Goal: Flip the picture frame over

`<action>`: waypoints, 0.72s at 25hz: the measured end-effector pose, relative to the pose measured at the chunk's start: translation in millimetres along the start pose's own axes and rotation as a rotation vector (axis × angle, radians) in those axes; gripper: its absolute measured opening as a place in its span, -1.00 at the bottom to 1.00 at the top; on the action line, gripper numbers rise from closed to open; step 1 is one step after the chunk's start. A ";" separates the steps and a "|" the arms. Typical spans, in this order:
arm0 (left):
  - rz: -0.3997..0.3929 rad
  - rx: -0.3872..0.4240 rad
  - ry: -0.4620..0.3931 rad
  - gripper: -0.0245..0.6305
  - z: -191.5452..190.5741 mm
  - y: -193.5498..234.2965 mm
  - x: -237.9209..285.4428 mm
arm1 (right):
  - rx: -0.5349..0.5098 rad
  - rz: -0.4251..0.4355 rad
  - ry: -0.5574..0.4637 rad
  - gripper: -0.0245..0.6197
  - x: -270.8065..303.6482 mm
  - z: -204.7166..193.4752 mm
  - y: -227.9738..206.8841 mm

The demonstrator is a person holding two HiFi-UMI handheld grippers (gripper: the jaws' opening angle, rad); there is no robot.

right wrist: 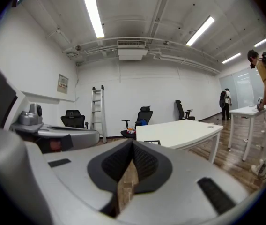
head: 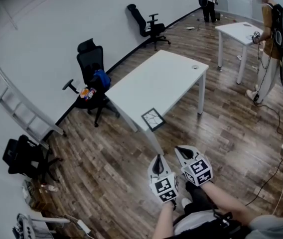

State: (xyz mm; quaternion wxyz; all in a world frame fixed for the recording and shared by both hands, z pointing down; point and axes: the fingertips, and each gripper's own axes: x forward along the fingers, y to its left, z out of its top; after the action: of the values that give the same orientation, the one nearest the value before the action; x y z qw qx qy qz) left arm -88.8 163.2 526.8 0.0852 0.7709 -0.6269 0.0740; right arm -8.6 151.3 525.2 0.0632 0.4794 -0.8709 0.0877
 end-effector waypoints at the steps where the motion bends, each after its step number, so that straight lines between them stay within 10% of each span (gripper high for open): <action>1: 0.004 -0.004 0.005 -0.92 0.0 2.1 6.3 | 0.000 0.008 0.005 -0.91 6.6 0.3 -2.0; 18: 0.109 -0.036 0.065 -0.92 6.9 25.0 127.2 | 0.001 0.133 0.070 -0.91 118.2 12.6 -72.4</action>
State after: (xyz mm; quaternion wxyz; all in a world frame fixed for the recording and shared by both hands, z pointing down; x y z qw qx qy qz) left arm -87.4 35.3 549.2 0.1149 0.7311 -0.6662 0.0922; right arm -10.6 13.2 542.6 0.0871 0.4171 -0.8981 0.1089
